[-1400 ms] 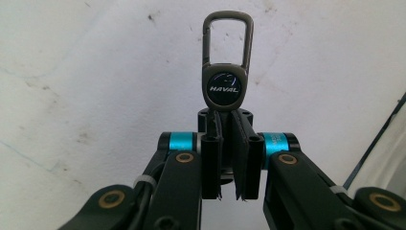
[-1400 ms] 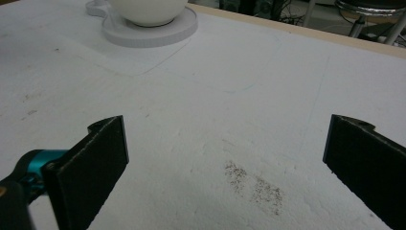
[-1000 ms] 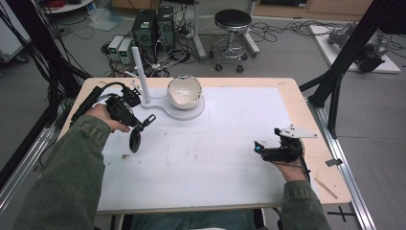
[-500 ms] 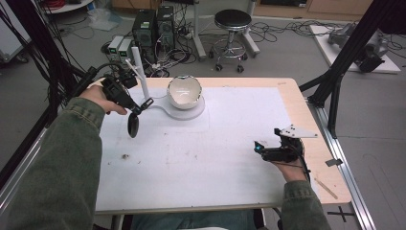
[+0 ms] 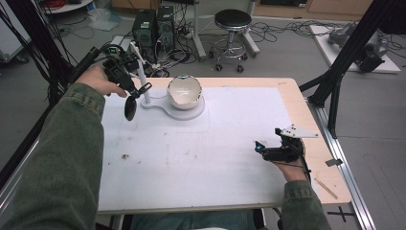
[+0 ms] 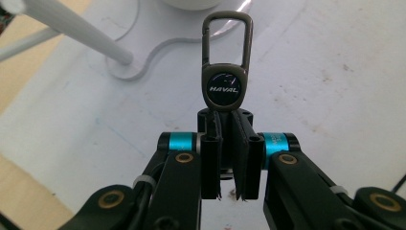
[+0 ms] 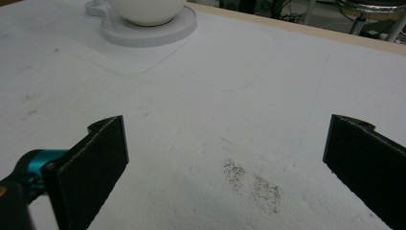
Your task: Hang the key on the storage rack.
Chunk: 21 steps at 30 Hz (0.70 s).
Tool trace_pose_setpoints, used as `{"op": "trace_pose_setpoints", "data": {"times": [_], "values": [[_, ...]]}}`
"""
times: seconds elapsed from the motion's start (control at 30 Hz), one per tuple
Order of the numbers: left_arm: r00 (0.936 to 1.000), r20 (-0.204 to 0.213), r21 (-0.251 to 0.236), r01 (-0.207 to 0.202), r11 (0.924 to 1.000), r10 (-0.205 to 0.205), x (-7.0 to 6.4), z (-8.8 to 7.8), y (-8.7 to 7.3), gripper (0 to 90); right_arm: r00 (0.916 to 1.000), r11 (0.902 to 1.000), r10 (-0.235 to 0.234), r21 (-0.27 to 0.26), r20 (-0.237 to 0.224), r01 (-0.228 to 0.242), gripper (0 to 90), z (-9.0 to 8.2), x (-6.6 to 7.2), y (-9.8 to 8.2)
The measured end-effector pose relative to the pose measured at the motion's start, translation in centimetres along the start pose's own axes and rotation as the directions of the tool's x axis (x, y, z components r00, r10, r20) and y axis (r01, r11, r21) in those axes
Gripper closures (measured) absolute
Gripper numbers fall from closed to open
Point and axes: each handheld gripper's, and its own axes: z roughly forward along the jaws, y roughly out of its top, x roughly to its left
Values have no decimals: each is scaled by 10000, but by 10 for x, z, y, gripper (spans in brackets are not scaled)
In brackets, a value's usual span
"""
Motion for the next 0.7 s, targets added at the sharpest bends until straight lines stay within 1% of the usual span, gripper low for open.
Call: {"op": "trace_pose_setpoints", "data": {"times": [0.07, 0.1, 0.13, 0.17, 0.23, 0.27, 0.37, 0.47, 0.5, 0.53, 0.57, 0.63, 0.67, 0.7], "values": [[10000, 14, -90, 44, 9999, -44, 5, -4, 3, 826, 10000, 10000, -24, 8, 25, 24, 6, 1, 0, 0], [9999, 145, -159, 79, 9998, -76, 8, -6, 4, 826, 10000, 10000, 0, 23, 15, 0, 6, 1, 0, 0], [9990, 395, -170, 205, 9996, -198, 13, -8, 5, 825, 10000, 10000, 48, 52, -9, -48, 6, 1, 0, 0], [9985, 499, -163, 237, 9996, -228, 18, -10, 5, 825, 10000, 10000, 28, 65, -7, -28, 6, 1, 0, 0], [9984, 442, -295, 361, 9989, -348, 23, -14, 6, 825, 10000, 10000, -24, 65, 7, 24, 6, 1, 0, 0], [9984, 389, -385, 416, 9984, -401, 25, -15, 6, 825, 10000, 10000, 10, 83, -5, -10, 6, 1, 1, 0], [9986, 111, -421, 514, 9978, -510, 32, -20, 8, 825, 10000, 9999, 56, 116, -9, -56, 6, 2, 1, 0], [9961, -107, -558, 868, 9947, -875, 42, -19, 6, 825, 10000, 9999, 34, 124, 2, -34, 6, 3, 1, 0], [9951, -286, -562, 929, 9941, -946, 45, -18, 5, 825, 10000, 9999, 5, 124, 2, -5, 6, 3, 1, 0], [9933, -490, -495, 1023, 9935, -1047, 47, -17, 4, 825, 10000, 9999, -18, 127, 15, 18, 6, 3, 1, 0], [9883, -820, -501, 1247, 9909, -1285, 50, -15, 3, 825, 10000, 9999, -20, 136, 22, 20, 6, 3, 1, -1], [9838, -973, -575, 1456, 9877, -1507, 54, -16, 2, 825, 10000, 9998, 20, 183, -10, -20, 6, 3, 1, -1], [9825, -987, -528, 1536, 9867, -1582, 56, -16, 1, 825, 10000, 9997, 28, 225, -1, -28, 6, 3, 1, -1], [9830, -957, -526, 1523, 9869, -1568, 56, -16, 1, 825, 10000, 9996, 93, 256, 6, -93, 6, 3, 1, -1]]}}
